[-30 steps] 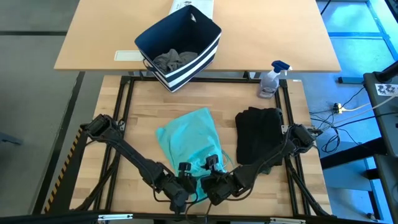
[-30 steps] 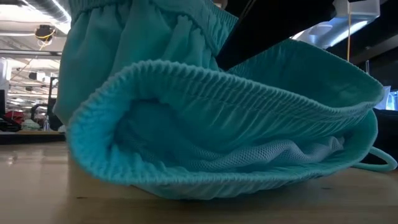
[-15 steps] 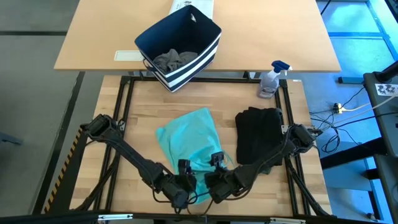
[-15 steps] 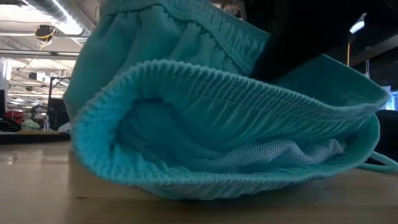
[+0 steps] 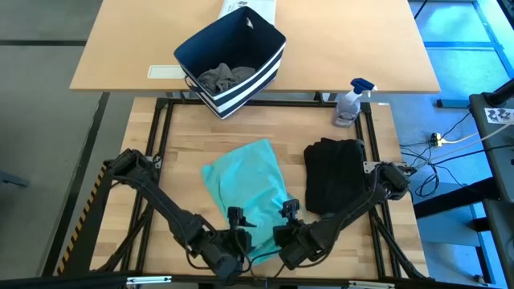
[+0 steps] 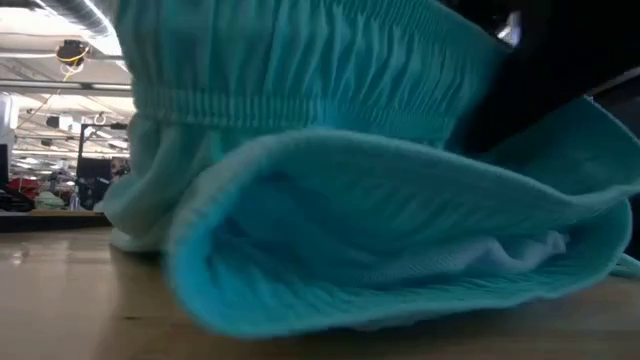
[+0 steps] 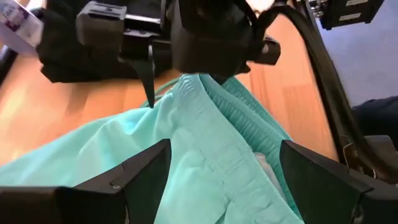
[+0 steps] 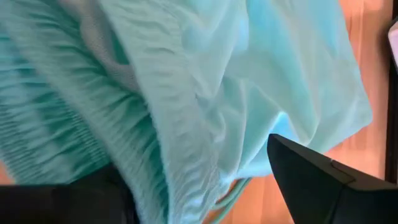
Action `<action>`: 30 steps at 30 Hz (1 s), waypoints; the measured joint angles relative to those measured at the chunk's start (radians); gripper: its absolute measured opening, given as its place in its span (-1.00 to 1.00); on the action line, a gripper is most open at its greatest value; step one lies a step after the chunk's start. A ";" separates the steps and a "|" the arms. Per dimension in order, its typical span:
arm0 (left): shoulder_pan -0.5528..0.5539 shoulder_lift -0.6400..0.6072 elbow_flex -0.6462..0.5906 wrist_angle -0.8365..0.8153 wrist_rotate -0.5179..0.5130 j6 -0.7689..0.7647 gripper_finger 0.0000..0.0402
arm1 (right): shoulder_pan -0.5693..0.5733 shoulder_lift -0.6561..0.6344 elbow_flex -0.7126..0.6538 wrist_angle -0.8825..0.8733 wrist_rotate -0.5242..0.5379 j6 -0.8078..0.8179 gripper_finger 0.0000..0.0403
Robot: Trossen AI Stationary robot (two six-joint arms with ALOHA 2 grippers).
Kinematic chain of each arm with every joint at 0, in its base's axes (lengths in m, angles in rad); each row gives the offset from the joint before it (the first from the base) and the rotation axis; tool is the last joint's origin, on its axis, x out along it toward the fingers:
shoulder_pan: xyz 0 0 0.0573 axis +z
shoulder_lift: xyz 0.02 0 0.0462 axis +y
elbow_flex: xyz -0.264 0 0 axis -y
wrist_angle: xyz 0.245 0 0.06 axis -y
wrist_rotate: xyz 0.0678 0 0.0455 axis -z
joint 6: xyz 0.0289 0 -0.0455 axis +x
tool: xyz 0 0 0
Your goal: Fold Laundry from Bin
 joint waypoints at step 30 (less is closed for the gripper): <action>0.025 0.011 -0.328 0.061 -0.052 -0.439 0.46 | 0.013 -0.071 -0.074 0.242 -0.032 -0.060 -0.43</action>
